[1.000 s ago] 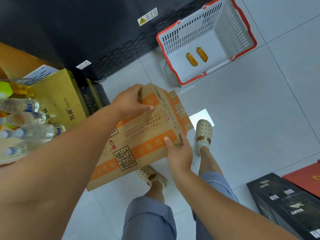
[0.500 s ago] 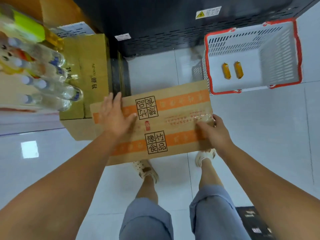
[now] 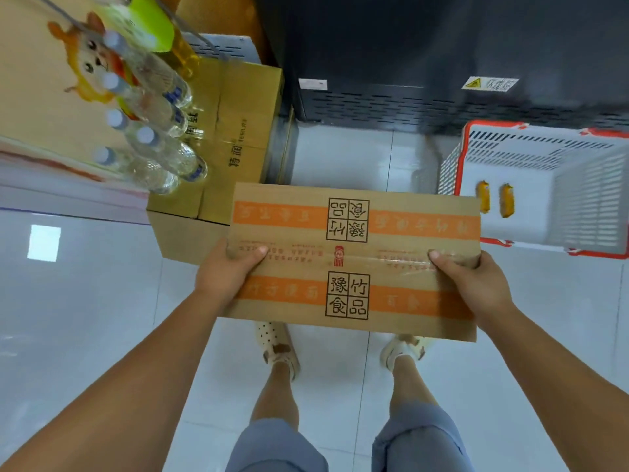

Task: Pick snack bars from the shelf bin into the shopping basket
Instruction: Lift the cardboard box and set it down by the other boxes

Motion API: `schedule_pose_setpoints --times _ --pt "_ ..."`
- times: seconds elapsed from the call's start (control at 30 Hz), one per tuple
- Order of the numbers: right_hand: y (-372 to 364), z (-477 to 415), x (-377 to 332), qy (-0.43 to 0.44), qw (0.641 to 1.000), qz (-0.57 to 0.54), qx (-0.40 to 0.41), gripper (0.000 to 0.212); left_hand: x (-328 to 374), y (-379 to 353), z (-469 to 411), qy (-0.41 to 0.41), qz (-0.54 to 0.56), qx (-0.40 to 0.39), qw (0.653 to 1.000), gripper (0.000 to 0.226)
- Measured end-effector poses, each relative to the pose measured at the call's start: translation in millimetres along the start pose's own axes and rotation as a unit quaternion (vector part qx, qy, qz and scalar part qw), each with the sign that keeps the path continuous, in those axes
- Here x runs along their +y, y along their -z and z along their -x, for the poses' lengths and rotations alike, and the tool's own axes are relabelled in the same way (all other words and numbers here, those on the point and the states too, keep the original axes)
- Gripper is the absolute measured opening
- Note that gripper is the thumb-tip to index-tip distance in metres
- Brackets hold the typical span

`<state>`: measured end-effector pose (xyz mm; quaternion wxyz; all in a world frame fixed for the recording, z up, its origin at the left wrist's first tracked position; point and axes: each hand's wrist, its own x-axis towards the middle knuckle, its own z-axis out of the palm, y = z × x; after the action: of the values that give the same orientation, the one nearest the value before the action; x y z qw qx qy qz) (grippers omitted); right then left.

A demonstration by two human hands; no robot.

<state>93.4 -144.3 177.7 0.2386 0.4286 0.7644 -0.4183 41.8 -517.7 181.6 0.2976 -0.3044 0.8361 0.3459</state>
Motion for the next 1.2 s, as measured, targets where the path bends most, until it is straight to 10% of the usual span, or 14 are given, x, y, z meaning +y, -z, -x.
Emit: schedule_pose_setpoints --times 0.5,1.0,1.2 --pt "50.1 -120.0 -106.9 0.078 0.993 -0.064 0.059 0.07 168.6 -9.4 -104.2 -0.103 0.084 0.024 0.991 0.064" --pt "-41.0 -279.0 -48.9 0.06 0.997 -0.039 0.043 0.077 115.3 -124.5 -266.5 -0.072 0.045 -0.015 0.996 0.056" --pt "-66.3 -315.5 -43.0 0.06 0.997 -0.049 0.021 0.044 108.1 -147.3 -300.8 -0.039 0.053 -0.003 0.998 0.065"
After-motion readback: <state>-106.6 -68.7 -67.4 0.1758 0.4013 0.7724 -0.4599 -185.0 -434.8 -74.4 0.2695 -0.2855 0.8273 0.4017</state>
